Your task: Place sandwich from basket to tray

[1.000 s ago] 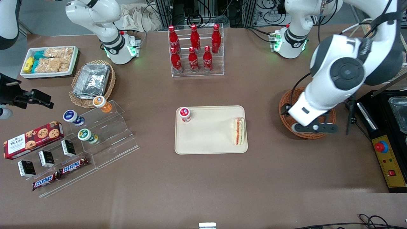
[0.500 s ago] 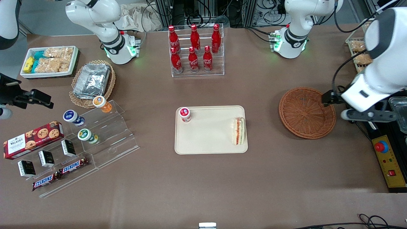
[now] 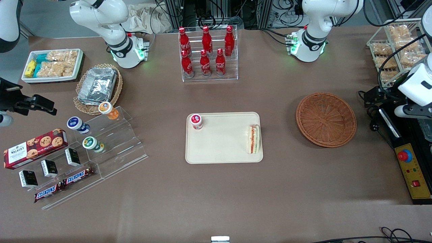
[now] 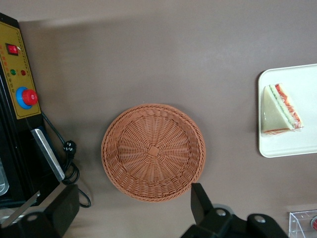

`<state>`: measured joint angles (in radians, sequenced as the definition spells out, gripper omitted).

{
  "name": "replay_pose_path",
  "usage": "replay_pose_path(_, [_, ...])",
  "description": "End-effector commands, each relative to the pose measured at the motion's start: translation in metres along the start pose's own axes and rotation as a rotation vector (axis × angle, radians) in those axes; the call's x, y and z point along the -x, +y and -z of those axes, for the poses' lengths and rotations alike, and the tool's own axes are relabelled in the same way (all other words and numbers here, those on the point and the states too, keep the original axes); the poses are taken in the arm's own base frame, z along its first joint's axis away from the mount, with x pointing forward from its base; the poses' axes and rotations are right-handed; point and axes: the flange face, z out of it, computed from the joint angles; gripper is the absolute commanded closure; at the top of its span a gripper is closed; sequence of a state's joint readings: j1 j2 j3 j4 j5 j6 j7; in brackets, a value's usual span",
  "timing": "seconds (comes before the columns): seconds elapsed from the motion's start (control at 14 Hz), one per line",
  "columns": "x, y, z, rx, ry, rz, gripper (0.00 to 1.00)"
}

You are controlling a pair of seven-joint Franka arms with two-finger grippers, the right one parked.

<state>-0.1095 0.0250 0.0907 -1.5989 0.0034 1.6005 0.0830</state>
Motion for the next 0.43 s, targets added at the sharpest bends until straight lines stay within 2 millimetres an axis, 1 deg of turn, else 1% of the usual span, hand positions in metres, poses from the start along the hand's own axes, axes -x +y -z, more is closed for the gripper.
replay_pose_path(0.0, [0.0009, -0.0002, 0.0097, 0.016, 0.022, 0.002, 0.00])
replay_pose_path(0.36, [-0.0002, -0.0045, 0.0086, 0.015, 0.025, 0.010, 0.00])
